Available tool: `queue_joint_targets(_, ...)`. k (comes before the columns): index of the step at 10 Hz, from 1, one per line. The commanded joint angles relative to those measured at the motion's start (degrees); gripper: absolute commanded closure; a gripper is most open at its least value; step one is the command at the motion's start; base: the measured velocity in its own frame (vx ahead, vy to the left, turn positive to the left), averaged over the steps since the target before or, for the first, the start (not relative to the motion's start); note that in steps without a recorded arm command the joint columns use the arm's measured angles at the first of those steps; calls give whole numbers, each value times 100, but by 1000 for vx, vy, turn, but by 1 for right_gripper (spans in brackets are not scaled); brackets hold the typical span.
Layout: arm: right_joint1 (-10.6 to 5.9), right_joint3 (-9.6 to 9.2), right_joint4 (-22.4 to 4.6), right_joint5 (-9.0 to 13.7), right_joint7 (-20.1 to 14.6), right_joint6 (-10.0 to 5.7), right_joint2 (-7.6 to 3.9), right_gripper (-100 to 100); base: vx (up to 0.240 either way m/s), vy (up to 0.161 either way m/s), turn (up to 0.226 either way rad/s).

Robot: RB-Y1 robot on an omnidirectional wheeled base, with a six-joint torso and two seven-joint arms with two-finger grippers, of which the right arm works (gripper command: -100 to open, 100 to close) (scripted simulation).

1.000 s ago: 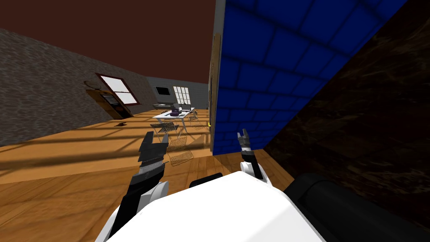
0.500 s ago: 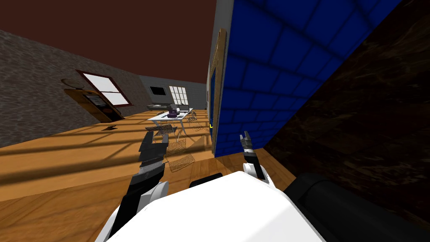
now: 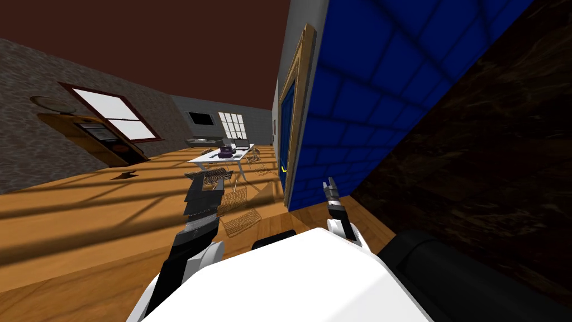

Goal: Push the door open

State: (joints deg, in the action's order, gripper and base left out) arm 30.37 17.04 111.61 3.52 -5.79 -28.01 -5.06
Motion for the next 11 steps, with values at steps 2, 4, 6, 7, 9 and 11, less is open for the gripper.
queue_joint_targets(2,-20,254,-294,41,13,-57,-66,-100,140,150,-101)
queue_joint_targets(4,-43,451,-542,67,31,-111,-93,-100,141,197,-107)
queue_joint_targets(6,-66,648,-790,93,50,-165,-121,-100,135,233,-117)
queue_joint_targets(7,-78,747,-915,106,59,-193,-133,-100,159,201,-119)
queue_joint_targets(9,-111,952,-1175,133,78,-251,-146,-100,140,181,-107)
queue_joint_targets(11,-143,1157,-1435,159,98,-310,-160,-100,154,189,-113)
